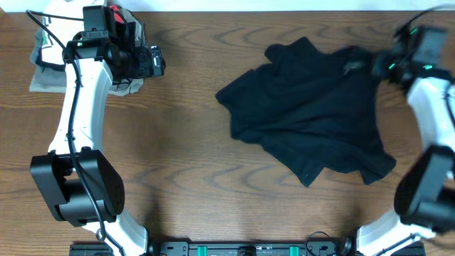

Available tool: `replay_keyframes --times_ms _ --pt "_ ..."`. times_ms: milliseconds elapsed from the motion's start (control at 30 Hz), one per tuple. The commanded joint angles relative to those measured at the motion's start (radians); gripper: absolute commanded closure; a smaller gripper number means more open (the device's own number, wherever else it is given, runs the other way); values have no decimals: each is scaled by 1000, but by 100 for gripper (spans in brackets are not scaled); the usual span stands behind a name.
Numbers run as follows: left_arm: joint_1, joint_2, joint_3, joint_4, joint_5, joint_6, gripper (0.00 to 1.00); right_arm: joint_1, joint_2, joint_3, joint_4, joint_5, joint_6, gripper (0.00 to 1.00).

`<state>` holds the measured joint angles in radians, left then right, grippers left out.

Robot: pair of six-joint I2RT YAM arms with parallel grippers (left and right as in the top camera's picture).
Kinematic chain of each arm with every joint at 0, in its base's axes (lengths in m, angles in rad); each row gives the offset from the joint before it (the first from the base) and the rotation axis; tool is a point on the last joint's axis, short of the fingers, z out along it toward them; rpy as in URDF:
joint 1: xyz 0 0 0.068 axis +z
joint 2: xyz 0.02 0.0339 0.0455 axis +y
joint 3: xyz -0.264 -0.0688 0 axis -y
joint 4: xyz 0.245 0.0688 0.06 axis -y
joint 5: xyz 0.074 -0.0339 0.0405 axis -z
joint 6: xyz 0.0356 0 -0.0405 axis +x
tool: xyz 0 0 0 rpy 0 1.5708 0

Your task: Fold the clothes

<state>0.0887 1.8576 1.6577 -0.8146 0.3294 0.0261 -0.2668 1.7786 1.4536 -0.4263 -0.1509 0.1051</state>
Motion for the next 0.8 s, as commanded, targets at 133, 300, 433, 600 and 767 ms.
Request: replay_keyframes --times_ms 133,300,433,600,767 --pt "-3 11 0 -3 -5 -2 2 -47 -137 71 -40 77 -56 99" --pt "-3 11 0 -3 -6 -1 2 -76 -105 68 -94 118 -62 99" --pt "-3 11 0 -3 -5 -2 2 -99 -43 68 -70 118 -62 99" --pt "-8 11 0 -3 -5 -2 2 -144 24 68 -15 112 -57 96" --pt "-45 11 0 -33 50 52 1 -183 -18 72 -55 -5 -54 40"
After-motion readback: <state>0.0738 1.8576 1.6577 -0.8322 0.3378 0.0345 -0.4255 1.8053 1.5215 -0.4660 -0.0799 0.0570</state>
